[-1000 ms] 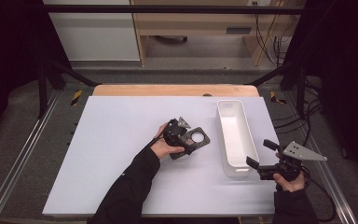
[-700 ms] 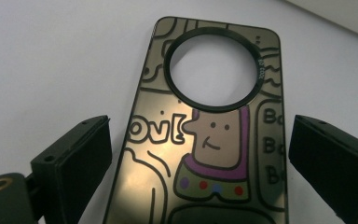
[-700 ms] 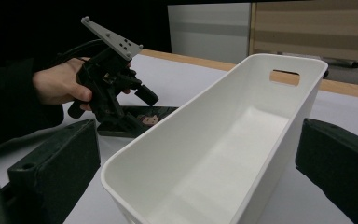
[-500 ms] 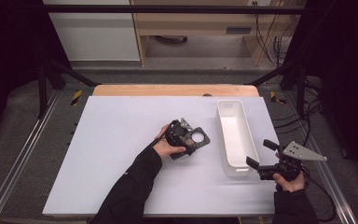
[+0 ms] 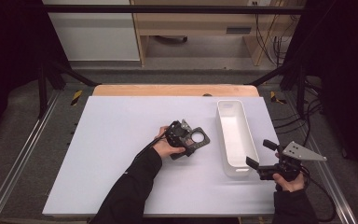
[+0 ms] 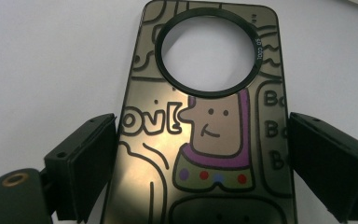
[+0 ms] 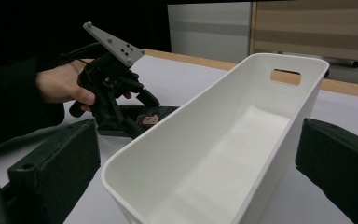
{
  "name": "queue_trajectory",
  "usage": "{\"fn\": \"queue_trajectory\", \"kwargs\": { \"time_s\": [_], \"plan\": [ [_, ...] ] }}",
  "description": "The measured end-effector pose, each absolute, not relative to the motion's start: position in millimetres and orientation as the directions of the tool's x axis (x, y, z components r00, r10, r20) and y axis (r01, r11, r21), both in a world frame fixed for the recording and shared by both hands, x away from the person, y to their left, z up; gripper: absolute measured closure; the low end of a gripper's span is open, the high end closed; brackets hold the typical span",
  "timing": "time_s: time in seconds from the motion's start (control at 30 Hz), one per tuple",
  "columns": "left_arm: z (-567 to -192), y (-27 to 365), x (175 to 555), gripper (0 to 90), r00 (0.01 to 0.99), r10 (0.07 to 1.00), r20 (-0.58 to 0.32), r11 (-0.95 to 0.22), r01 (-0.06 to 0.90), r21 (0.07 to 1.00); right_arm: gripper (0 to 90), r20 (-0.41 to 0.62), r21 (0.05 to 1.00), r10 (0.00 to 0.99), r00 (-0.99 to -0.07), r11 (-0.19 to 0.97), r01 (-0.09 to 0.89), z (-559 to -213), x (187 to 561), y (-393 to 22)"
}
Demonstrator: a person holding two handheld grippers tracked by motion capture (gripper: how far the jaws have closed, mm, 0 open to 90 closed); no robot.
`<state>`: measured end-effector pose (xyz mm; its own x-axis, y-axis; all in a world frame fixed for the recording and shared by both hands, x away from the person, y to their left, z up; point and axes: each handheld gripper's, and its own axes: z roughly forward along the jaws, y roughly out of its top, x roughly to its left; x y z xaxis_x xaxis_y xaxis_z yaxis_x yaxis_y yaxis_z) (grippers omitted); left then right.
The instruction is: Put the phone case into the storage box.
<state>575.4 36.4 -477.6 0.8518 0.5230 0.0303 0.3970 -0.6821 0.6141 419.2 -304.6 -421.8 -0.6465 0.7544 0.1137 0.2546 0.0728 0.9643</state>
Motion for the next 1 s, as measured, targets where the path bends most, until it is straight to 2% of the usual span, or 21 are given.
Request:
{"fn": "queue_trajectory", "kwargs": {
  "time_s": [0.33, 0.67, 1.0],
  "plan": [
    [-476.8, 38.6, 577.2, 11.2, 0.866, 0.499, 0.025, -0.692, 0.381, 0.613, 0.2, 0.118, 0.965, 0.752, -0.648, 0.066, 0.253, -421.5, 419.0, -305.0],
    [-476.0, 38.5, 576.0, 11.7, 0.857, 0.514, 0.034, -0.687, 0.388, 0.614, 0.2, 0.119, 0.965, 0.752, -0.648, 0.065, 0.253, -421.4, 418.9, -305.3],
    [-464.2, 44.2, 575.2, 11.7, 0.850, 0.527, -0.005, -0.642, 0.403, 0.652, 0.2, 0.117, 0.966, 0.750, -0.651, 0.065, 0.249, -421.2, 418.8, -305.1]
  ]
}}
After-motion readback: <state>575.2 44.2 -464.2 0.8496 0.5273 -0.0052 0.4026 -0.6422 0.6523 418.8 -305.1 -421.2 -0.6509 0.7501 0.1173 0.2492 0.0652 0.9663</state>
